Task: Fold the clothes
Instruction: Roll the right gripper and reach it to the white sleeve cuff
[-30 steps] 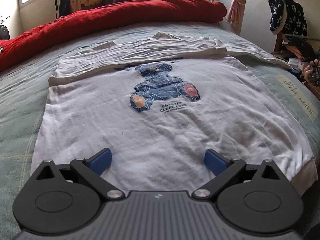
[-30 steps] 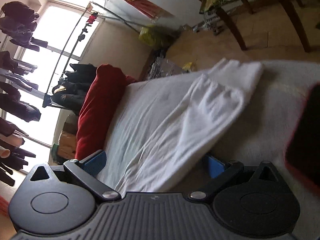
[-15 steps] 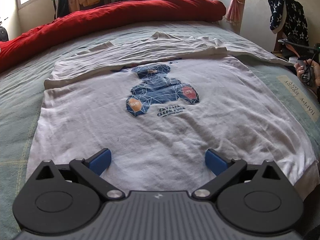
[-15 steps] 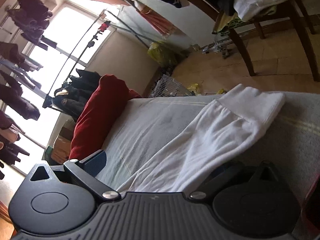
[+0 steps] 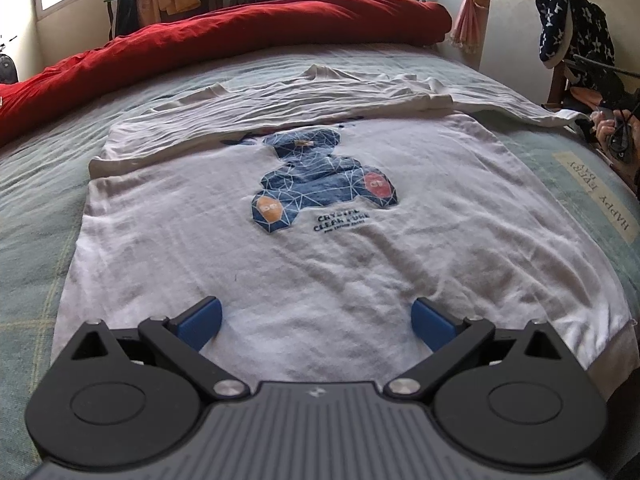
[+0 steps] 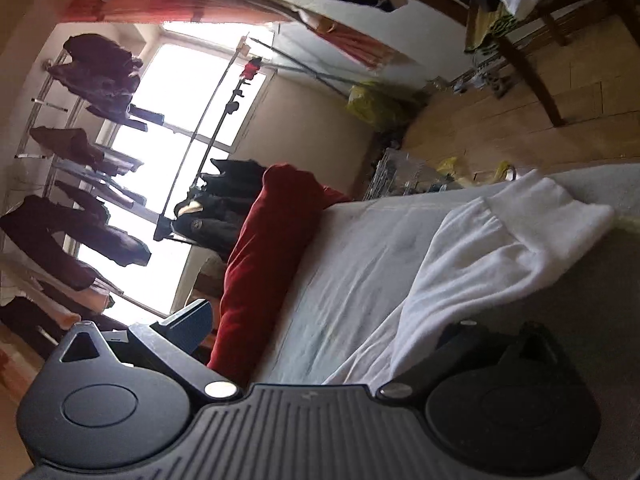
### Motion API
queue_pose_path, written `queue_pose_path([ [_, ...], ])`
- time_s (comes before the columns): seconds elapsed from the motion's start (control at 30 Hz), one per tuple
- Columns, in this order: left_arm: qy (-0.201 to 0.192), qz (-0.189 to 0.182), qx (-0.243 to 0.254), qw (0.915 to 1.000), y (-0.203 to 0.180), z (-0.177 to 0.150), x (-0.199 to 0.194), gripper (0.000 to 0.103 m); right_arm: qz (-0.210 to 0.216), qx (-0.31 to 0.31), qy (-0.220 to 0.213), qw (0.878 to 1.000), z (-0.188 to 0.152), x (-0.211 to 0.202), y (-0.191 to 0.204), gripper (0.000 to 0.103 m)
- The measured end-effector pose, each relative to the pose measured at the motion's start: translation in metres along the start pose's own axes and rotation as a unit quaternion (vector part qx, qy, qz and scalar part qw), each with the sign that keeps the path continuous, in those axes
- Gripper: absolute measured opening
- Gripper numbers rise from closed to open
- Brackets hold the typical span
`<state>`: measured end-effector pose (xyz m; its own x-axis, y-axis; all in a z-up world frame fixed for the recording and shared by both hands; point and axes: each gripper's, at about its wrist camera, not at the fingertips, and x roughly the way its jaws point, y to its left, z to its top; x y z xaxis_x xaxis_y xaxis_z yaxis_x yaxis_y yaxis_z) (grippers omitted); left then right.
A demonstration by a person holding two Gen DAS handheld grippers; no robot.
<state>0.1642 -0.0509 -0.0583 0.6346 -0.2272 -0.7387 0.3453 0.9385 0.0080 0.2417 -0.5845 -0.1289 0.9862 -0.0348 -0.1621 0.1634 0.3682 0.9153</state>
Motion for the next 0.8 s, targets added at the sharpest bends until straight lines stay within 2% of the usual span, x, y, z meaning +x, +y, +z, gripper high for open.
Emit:
queue_pose_path([
  [0.37, 0.0, -0.003, 0.007, 1.0, -0.001, -0.003, -0.006, 0.101, 0.068, -0.002, 0.038, 0.997, -0.008, 0.004, 0.034, 0.103],
  [0.67, -0.002, -0.009, 0.027, 0.9996, 0.002, -0.007, -0.009, 0.101, 0.11, -0.023, 0.095, 0.989, -0.029, 0.012, 0.083, 0.103],
  [0.8, -0.006, -0.01, 0.028, 0.9995, 0.005, -0.009, -0.013, 0.101, 0.129, -0.021, 0.104, 0.986, -0.038, 0.015, 0.106, 0.103],
])
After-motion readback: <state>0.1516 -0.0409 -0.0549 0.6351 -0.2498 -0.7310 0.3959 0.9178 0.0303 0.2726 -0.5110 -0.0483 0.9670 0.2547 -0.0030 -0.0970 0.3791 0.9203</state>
